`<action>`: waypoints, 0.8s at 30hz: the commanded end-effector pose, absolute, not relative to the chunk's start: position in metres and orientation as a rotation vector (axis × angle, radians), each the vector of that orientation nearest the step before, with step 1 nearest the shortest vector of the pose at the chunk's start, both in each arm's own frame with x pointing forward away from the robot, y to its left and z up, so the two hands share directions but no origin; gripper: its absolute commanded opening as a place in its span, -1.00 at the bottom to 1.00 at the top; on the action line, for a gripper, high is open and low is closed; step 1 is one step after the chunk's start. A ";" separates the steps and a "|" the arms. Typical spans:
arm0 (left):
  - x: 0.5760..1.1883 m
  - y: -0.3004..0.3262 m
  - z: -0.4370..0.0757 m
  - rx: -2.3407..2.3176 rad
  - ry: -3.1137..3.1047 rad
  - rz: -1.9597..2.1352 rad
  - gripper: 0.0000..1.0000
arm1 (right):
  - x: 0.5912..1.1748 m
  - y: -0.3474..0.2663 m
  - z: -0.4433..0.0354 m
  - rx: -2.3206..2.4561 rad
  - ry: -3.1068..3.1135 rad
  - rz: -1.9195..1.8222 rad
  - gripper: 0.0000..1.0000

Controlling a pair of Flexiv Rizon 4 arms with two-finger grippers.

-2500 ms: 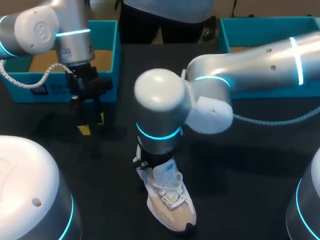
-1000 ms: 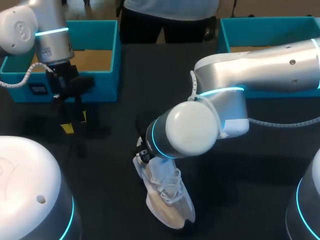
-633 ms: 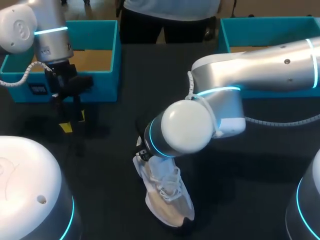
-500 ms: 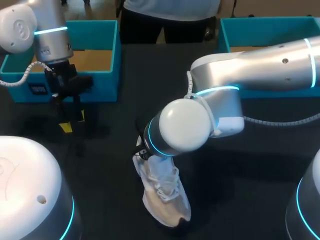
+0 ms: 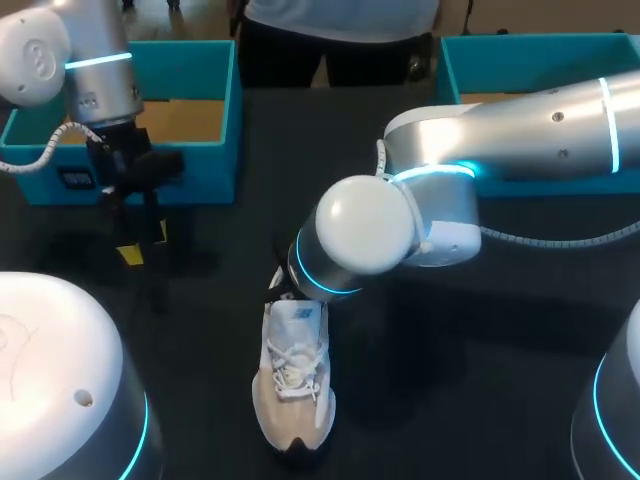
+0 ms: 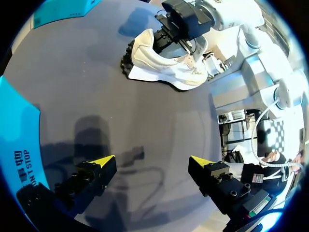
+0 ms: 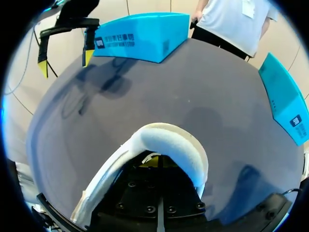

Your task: Take the shoe out of the shoebox, open the shoe tongue, remove and reinsert the insole, then place the shoe into the shoebox

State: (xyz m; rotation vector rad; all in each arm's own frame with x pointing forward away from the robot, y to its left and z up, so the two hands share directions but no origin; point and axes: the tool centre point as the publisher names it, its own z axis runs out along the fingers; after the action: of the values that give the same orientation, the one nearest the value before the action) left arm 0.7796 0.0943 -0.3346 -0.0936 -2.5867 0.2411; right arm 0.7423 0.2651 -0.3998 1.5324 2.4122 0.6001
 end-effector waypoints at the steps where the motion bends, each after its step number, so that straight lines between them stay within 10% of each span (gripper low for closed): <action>1: 0.778 0.096 -0.333 -0.091 -2.589 0.242 1.00 | 0.745 0.267 -0.410 1.546 2.423 0.582 -1.00; 24: 0.777 0.070 -0.334 -0.225 -2.578 0.242 1.00 | 0.659 0.269 -0.447 1.845 2.477 0.097 -1.00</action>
State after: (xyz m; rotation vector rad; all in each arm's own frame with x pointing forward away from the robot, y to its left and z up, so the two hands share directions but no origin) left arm 0.7776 0.0728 -0.3350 -0.2189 -2.5762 0.2562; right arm 0.6743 0.2671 -0.4079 1.8386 2.4804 0.0806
